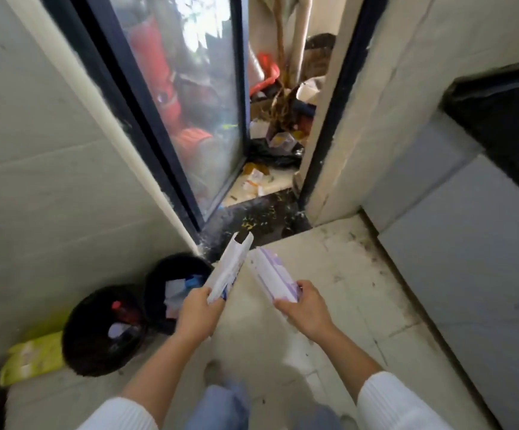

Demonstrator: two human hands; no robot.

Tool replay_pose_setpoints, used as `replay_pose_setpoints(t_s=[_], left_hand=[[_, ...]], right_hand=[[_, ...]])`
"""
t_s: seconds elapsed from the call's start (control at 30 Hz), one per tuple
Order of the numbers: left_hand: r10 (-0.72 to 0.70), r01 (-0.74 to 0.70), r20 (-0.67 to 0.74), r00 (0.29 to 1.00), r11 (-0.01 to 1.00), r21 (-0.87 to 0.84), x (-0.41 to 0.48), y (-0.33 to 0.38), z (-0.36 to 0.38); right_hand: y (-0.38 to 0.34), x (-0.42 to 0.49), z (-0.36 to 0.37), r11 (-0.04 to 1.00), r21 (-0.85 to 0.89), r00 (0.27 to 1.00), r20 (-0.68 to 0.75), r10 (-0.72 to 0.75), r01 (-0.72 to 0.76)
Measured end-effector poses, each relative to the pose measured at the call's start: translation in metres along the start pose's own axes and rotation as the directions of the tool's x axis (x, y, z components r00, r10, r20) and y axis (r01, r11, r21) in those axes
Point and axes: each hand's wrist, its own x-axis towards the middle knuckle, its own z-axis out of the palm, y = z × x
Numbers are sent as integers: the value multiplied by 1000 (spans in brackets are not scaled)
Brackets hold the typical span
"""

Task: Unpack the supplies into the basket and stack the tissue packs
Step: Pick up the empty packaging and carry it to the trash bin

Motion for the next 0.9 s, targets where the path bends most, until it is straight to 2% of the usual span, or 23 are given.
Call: replay_pose_setpoints(t_s=[0.13, 0.23, 0.3, 0.4, 0.57, 0.73, 0.9], left_hand=[[-207, 206, -1, 978, 973, -107, 42, -68, -33], [-337, 327, -3, 941, 916, -230, 76, -117, -30], [-394, 381, -3, 919, 892, -243, 105, -151, -20], [-441, 424, -22, 897, 874, -238, 156, -203, 9], [-464, 435, -15, 885, 840, -323, 230, -271, 69], [-468, 438, 22, 883, 807, -397, 254, -299, 97], [-474, 443, 27, 880, 799, -406, 221, -270, 56]], right_hand=[[-37, 39, 94, 995, -93, 983, 179, 48, -32], [-49, 72, 154, 988, -150, 952, 297, 70, -26], [-46, 100, 195, 980, -199, 932, 356, 72, 0], [-27, 151, 256, 968, -247, 916, 396, 68, 35], [17, 225, 342, 964, -267, 898, 427, 108, 11], [31, 254, 377, 966, -253, 880, 470, 71, 57], [-14, 221, 340, 962, -257, 890, 456, 31, 98]])
